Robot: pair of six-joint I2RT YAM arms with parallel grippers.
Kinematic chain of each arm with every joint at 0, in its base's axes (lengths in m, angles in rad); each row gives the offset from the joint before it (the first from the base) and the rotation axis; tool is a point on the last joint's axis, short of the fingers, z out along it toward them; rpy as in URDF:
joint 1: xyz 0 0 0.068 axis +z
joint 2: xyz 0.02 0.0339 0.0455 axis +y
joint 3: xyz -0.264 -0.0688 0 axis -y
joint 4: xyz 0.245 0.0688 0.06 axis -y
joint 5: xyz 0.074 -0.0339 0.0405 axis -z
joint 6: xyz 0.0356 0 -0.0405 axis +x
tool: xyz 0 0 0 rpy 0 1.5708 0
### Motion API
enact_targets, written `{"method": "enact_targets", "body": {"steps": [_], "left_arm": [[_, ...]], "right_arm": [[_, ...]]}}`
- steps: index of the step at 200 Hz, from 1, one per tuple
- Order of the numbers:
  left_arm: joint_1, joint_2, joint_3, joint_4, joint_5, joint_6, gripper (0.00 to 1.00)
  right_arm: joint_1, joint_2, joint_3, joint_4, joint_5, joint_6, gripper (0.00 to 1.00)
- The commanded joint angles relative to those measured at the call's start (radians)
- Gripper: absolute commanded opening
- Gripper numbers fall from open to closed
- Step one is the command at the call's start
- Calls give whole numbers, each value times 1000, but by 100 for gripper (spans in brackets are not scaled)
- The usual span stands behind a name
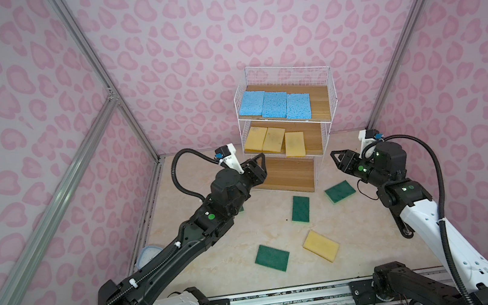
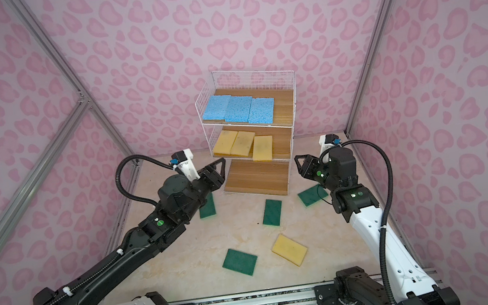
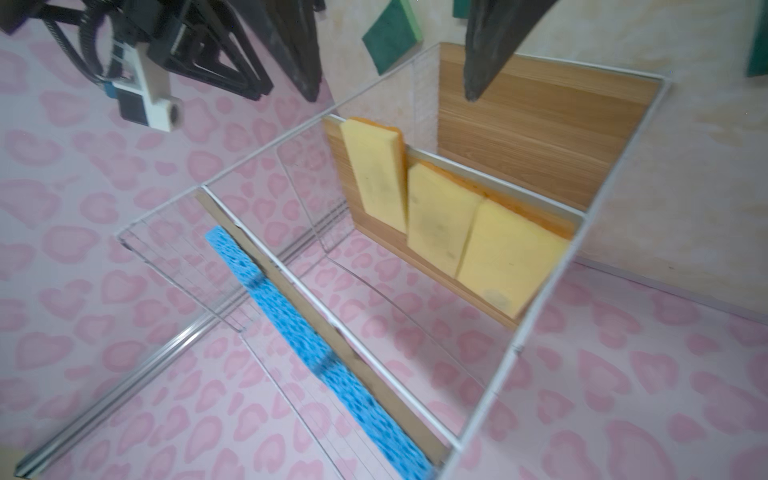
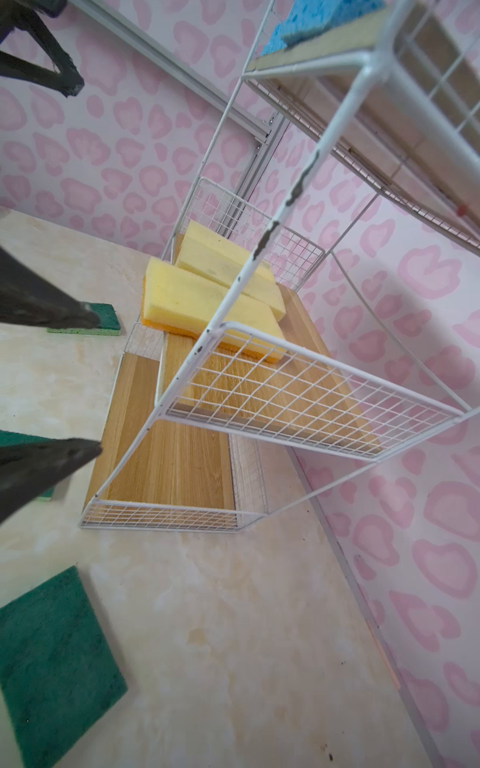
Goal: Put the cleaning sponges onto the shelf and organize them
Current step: 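Open the right gripper and withdraw both grippers from the shelf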
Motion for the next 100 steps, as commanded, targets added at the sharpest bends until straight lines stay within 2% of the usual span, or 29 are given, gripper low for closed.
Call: {"method": "enact_targets", "body": {"steps": [1,12,42,74,100], "left_arm": [[82,-43,3,-86,85,102,55],[120,-37,29,-105,93,128,54],[210,41,115,-77,225,154,54],[246,140,210,-67,261,178,50],[271,220,280,-64,295,190,48]], "right_arm": [[27,25,27,63,21,-56,46],[51,42,50,59,32,-82,50],[78,86,93,52,51,-99,55],[79,108,110,47,65,-104,54],[78,126,122,44,73,-102,50]]}}
